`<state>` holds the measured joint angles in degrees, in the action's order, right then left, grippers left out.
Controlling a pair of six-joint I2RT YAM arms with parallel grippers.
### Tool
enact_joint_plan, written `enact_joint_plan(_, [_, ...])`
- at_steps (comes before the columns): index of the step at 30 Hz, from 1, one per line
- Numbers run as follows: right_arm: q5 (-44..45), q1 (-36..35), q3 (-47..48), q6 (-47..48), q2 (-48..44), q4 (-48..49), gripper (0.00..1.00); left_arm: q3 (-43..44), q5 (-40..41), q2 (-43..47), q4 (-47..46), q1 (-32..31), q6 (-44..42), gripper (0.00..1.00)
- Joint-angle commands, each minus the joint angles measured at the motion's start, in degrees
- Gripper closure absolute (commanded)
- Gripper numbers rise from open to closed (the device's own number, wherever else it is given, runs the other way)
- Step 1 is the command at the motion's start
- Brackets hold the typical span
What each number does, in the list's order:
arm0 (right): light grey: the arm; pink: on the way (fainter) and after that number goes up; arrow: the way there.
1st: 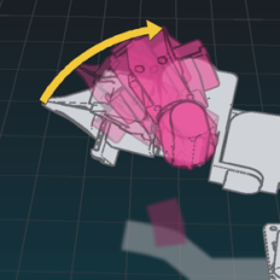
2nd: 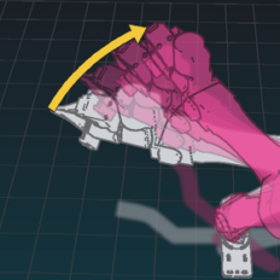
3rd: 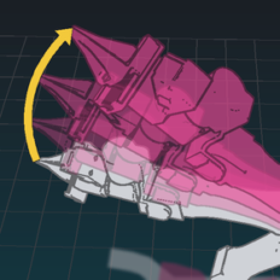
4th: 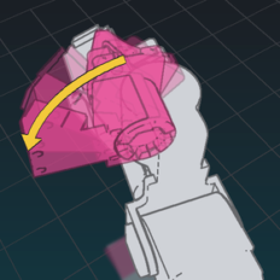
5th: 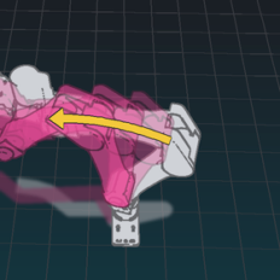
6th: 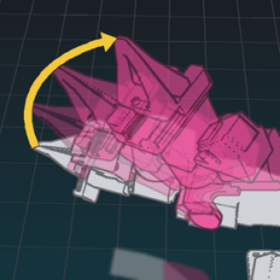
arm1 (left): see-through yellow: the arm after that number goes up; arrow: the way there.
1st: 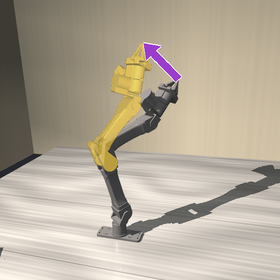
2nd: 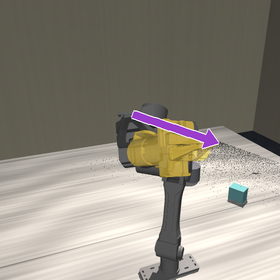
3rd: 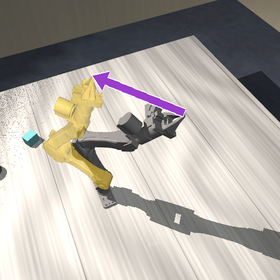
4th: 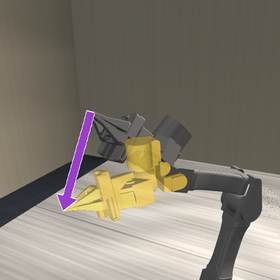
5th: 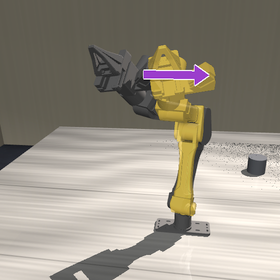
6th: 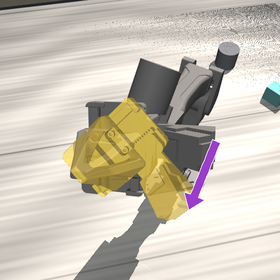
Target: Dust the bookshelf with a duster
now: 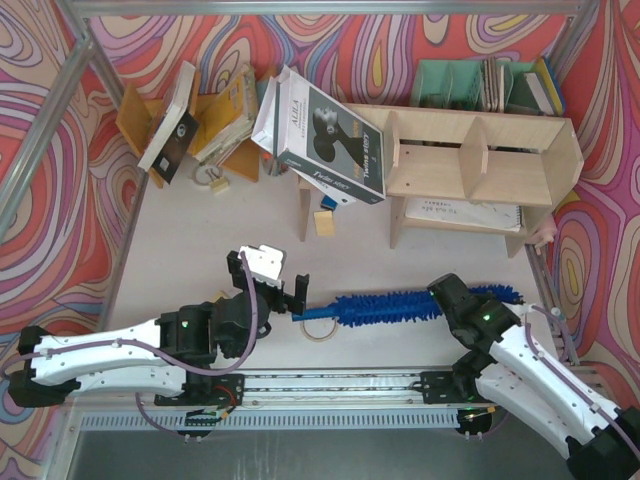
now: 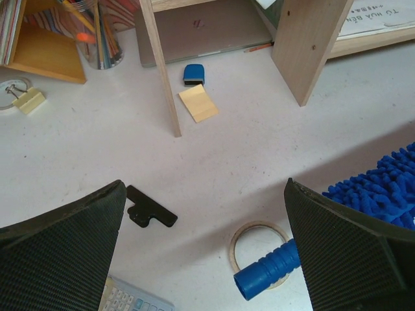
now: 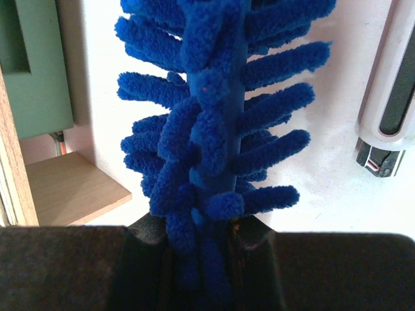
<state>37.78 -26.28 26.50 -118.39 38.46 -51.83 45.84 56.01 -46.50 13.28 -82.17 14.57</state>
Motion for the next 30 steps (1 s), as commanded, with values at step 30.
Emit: enact_joint_plan(30, [-3.37,5.68,-5.58,0.23,11.32,16.84,1.0,-1.98,-1.05,-1.13,-2.29,4.07,0.47,0.02])
